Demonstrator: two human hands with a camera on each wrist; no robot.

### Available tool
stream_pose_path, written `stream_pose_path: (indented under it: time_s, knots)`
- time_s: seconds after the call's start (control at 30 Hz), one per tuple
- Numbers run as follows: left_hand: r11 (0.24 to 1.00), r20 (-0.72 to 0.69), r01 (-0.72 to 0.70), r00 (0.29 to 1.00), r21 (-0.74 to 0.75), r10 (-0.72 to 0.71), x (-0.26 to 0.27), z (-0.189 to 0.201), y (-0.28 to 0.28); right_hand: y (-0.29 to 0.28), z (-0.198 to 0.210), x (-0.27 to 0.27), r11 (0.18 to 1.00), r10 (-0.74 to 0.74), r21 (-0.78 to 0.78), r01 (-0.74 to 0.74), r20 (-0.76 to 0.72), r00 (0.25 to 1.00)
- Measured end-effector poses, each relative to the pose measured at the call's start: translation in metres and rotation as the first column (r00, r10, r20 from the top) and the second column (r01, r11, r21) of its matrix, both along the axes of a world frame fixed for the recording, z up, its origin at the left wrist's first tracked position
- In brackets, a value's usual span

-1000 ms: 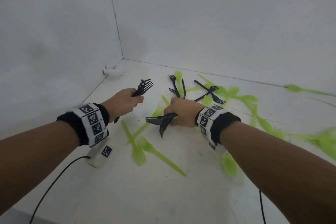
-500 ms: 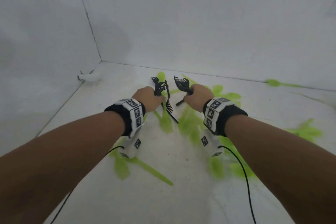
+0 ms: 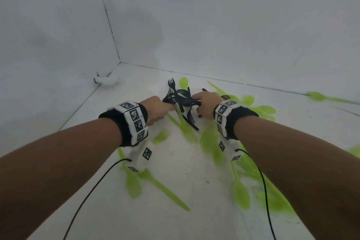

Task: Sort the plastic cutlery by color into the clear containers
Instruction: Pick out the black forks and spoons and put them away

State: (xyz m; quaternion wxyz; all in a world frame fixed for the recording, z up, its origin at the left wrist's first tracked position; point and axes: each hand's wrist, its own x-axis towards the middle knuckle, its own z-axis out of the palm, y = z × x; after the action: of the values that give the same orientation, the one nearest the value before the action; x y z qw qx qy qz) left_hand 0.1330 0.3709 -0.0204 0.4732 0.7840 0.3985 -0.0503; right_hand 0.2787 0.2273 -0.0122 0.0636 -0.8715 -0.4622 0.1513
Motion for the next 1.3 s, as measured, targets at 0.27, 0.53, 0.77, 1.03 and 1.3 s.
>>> stream_pose_path:
  time_s: [0.27,0.53,0.77,1.03,1.3]
  knots:
    - [0.862,-0.052,0.197,0.979,0.467,-0.196,-0.03,0.009,0.019,0.003,-0.007,0.007,0.993,0.097,0.068,-0.1,0.045,0.994]
    - [0.816,0.002,0.166,0.98,0.553,-0.201,-0.016,-0.003,0.018,-0.013,0.001,0.02,0.961,-0.215,0.193,0.196,0.082,0.973]
    - [0.844,-0.032,0.179,0.981,0.506,-0.19,-0.016,-0.007,0.017,-0.014,0.006,0.014,0.947,-0.286,0.125,0.297,-0.1,0.953]
    - [0.786,-0.025,0.296,0.941,0.543,-0.338,0.018,0.001,0.005,-0.001,0.001,0.01,0.819,-0.471,0.217,0.531,-0.274,0.838]
    - [0.673,-0.207,0.403,0.911,0.62,-0.356,0.057,-0.003,-0.013,-0.012,-0.008,0.02,0.806,-0.503,0.18,0.564,-0.293,0.813]
